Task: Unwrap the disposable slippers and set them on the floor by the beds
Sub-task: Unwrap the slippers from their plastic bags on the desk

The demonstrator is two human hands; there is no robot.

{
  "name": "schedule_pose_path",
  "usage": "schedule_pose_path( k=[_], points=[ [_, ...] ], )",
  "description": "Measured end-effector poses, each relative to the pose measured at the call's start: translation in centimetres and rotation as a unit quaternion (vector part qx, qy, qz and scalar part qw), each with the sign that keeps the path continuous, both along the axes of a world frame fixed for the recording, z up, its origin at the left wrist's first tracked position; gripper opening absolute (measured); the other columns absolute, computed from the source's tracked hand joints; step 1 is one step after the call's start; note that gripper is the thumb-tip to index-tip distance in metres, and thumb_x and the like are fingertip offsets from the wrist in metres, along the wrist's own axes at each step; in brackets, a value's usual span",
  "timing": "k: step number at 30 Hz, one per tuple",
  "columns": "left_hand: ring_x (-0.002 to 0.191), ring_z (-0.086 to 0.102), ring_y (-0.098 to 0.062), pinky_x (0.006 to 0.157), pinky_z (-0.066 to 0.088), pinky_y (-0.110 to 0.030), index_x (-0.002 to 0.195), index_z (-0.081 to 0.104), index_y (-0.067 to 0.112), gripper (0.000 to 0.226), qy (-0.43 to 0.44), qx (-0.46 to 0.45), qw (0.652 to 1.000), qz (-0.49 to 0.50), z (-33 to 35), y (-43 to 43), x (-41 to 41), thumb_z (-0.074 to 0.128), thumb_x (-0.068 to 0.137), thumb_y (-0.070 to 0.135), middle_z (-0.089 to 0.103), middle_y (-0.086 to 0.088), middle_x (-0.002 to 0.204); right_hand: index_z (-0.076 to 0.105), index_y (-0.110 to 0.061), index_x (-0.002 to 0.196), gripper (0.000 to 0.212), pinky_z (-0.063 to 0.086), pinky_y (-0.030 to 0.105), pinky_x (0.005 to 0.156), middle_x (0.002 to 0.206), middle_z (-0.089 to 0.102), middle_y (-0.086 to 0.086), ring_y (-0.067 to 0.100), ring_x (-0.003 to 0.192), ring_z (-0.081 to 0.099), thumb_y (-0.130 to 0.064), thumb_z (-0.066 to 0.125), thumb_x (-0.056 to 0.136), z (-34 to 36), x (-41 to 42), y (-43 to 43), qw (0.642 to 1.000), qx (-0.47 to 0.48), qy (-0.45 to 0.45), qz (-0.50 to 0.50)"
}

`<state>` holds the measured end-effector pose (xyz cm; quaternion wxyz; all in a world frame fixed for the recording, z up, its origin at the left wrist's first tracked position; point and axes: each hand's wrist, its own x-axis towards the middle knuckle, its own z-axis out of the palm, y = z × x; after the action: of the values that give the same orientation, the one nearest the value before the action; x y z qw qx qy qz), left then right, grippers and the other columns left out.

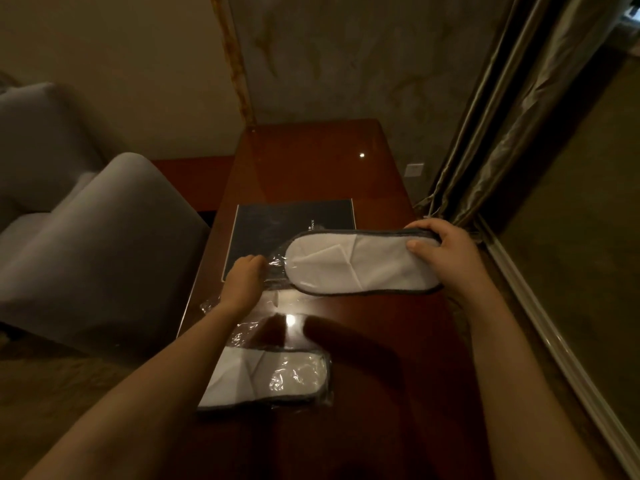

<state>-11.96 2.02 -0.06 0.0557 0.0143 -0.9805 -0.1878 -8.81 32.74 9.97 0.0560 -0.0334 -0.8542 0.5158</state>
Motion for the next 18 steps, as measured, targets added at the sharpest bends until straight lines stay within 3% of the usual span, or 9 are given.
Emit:
schedule_pose_path(
  k=[4,7,12,18],
  points=[
    [0.092,0.06,-0.033,0.078,0.05,-0.041,0.092,0.064,0.0,0.016,-0.048,-0.009,0.996,0.074,-0.8,-1.9,-0.2,0.048,0.087,-0.001,0.066,-0.019,0.099,0.058,-0.023,0.095,0.016,0.042,0.025,0.064,0.093,0.055,-0.003,0.011,0.081,0.052,-0.011,0.057,0.085,-0.4,0.1,-0.2,0.997,-0.031,0.022,-0.064],
    [0.093,0.061,-0.034,0.082,0.052,-0.045,0.094,0.066,0.003,0.016,-0.08,0.011,0.99,0.113,-1.0,-2.2,-0.4,0.052,0.086,0.005,0.067,-0.02,0.099,0.061,-0.017,0.103,0.019,0.043,0.028,0.071,0.095,0.056,-0.001,0.015,0.085,0.054,-0.011,0.058,0.085,-1.4,-0.2,-1.3,0.992,-0.073,0.007,-0.099],
    [0.116,0.044,-0.036,0.097,0.04,-0.043,0.106,0.067,0.011,0.025,-0.082,-0.019,0.987,0.139,-0.9,0.8,-2.0,0.057,0.086,0.021,0.054,-0.019,0.121,0.058,-0.014,0.111,0.025,0.047,0.031,0.073,0.104,0.058,0.004,0.02,0.092,0.057,-0.012,0.058,0.086,-5.3,-0.7,-5.3,0.963,-0.213,-0.068,-0.151],
    [0.114,0.039,-0.035,0.094,0.04,-0.039,0.102,0.065,0.0,0.022,-0.06,0.039,0.991,0.113,-1.7,3.3,-3.5,0.05,0.09,0.01,0.047,-0.02,0.122,0.055,-0.012,0.119,0.03,0.046,0.03,0.078,0.107,0.057,0.004,0.02,0.096,0.056,-0.011,0.056,0.088,-10.2,-0.9,-8.6,0.92,-0.307,-0.146,-0.197]
  ],
)
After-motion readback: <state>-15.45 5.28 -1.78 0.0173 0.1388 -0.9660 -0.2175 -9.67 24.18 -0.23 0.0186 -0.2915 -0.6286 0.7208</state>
